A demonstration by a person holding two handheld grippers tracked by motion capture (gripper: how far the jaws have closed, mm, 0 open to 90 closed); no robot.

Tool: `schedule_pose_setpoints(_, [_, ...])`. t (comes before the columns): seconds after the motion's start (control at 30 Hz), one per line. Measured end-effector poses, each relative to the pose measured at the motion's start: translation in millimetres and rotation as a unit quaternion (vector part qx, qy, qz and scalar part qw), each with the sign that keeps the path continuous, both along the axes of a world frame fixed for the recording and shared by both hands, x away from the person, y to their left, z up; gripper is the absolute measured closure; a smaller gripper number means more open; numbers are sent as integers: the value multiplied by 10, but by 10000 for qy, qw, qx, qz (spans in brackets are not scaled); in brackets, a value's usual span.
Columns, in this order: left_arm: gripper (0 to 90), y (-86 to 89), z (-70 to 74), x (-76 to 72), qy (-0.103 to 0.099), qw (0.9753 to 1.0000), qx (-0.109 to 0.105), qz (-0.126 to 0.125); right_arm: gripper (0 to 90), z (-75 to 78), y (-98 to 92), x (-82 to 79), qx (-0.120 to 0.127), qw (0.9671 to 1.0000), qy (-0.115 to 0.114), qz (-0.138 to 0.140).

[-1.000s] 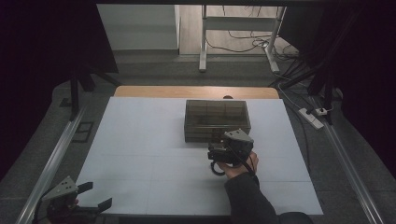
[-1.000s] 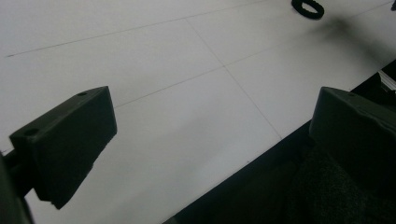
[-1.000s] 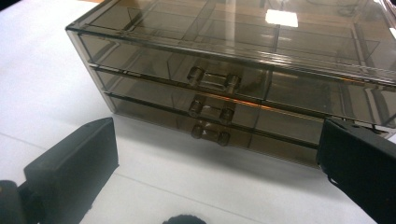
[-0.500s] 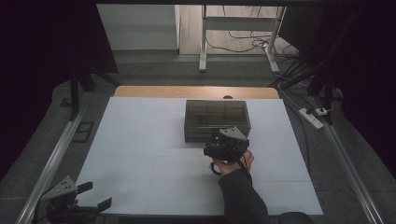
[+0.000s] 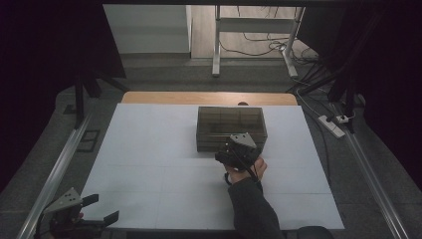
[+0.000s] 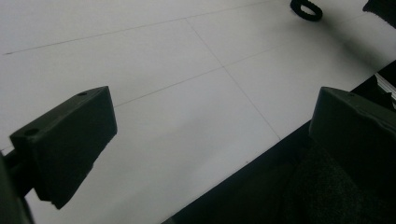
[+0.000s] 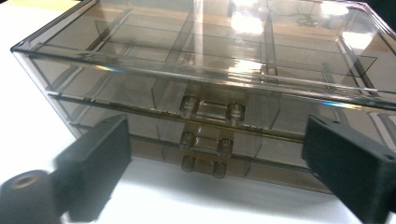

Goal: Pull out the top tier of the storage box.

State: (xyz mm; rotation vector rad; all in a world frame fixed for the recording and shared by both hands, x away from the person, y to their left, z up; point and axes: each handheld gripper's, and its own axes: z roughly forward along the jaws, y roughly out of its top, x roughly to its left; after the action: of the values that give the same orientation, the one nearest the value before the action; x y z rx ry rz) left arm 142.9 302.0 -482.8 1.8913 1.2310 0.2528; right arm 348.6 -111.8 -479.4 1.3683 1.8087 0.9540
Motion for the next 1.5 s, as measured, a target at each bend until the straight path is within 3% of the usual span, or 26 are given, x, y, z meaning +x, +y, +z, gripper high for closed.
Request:
schedule_pose_setpoints(0.53, [2,4,-2,0,12,10000,-16,2,377,-30,102,39,62,9979,-93,-638])
schedule_pose_setpoints(0.97, [2,10,-4,0,24,10000,-43,18,550,-57,160,41,202,9974,-57,-682])
schedule_pose_setpoints(1.5, [2,12,-5,-2,31,10000,-47,34,556,-47,144,4,232,9977,-15,-634])
